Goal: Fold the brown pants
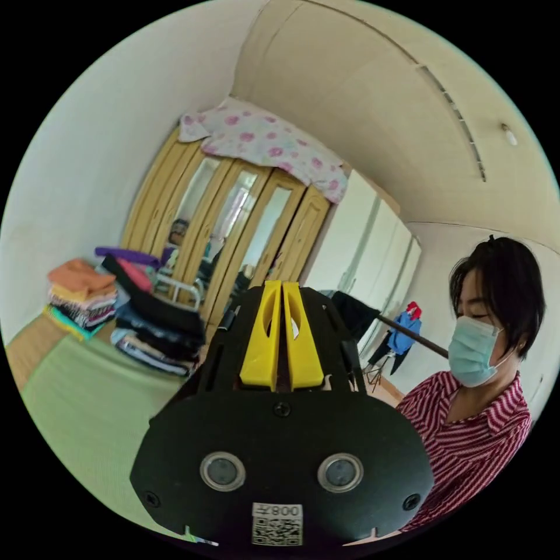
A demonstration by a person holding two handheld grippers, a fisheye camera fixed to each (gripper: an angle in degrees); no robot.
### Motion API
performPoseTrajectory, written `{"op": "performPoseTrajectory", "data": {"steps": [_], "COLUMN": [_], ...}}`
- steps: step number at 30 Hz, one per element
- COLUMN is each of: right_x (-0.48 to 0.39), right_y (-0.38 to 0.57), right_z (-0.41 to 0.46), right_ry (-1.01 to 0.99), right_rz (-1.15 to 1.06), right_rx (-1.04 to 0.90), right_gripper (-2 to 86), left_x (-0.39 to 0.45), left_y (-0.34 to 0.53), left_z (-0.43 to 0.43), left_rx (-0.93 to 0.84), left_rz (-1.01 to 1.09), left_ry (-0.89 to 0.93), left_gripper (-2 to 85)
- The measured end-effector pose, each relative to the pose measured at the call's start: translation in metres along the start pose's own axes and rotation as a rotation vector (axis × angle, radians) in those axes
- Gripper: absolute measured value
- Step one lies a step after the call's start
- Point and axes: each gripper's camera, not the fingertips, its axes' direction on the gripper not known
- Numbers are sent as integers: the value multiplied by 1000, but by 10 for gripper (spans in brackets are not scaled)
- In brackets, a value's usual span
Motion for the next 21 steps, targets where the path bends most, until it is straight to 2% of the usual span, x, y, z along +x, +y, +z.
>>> {"op": "performPoseTrajectory", "data": {"steps": [1, 2, 3, 4, 5, 9, 13, 15, 17, 21], "right_x": [33, 49, 80, 109, 124, 250, 381, 424, 462, 534], "right_y": [17, 26, 42, 57, 65, 117, 174, 198, 222, 273], "right_z": [21, 30, 47, 61, 66, 107, 144, 159, 173, 190], "right_ry": [-39, -50, -62, -62, -56, 157, 177, 233, 264, 267], "right_rz": [53, 78, 122, 163, 181, 301, 475, 509, 544, 579], "right_rx": [-44, -65, -106, -138, -145, -267, -334, -388, -443, -506], "right_gripper": [3, 3, 4, 6, 7, 26, 74, 88, 99, 122], "left_x": [-16, -34, -43, -54, -60, -89, -138, -158, -182, -207], "left_y": [12, 23, 26, 30, 29, 28, 47, 60, 77, 83], "left_z": [-11, -36, -49, -75, -95, -120, -114, -111, -108, -107], "left_rx": [-25, 125, 192, 274, 286, 181, -22, -65, -61, -73], "left_rz": [-42, -104, -147, -175, -177, -256, -438, -530, -665, -770], "left_ry": [-54, 35, 70, 22, -74, -243, -297, -290, -194, -173], "left_gripper": [-1, -1, -2, -2, -2, -1, 0, 0, 1, 1]}}
